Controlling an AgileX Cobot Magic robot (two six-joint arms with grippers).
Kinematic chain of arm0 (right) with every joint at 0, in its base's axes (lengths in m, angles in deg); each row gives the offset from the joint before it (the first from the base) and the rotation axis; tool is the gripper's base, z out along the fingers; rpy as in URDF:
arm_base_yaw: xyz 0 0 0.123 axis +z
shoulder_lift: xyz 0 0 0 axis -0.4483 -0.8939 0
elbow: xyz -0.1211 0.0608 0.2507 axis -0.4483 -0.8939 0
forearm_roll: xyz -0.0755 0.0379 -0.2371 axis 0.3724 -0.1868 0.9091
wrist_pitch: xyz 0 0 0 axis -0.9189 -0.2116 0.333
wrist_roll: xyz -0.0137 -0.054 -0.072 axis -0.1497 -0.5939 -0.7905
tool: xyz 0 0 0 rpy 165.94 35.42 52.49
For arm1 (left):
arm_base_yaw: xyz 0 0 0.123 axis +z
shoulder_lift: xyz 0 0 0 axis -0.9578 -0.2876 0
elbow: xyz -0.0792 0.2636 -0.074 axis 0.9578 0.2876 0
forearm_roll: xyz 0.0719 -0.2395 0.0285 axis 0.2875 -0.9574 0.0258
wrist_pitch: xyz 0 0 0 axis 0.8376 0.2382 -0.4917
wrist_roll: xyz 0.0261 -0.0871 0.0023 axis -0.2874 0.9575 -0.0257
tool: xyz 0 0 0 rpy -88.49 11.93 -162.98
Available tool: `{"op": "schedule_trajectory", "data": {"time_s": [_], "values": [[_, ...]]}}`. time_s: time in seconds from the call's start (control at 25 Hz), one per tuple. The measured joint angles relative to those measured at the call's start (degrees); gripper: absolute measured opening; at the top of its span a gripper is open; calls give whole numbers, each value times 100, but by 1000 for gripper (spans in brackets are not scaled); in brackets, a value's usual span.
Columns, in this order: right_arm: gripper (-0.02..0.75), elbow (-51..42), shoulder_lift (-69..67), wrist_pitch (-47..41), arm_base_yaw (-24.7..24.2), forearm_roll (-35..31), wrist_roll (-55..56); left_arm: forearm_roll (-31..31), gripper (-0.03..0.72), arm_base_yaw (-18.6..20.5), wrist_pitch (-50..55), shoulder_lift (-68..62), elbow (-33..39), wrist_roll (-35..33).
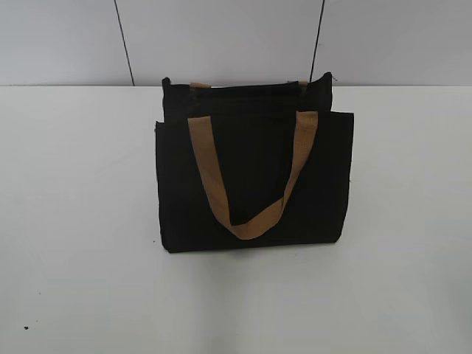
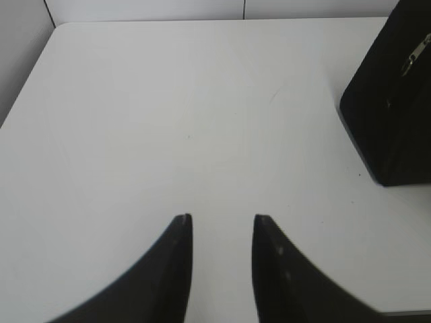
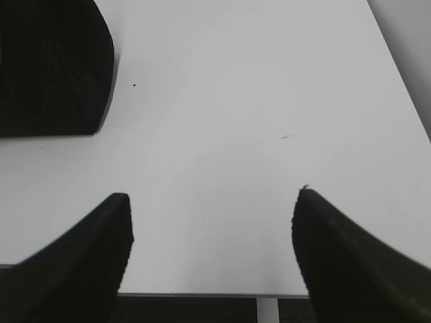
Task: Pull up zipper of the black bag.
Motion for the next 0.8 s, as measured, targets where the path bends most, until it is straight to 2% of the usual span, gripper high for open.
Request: {"op": "schedule_trajectory", "data": {"time_s": [0.8], "values": [[566,0,0,0,0,0,0,0,239,0,0,0,0,0]]}}
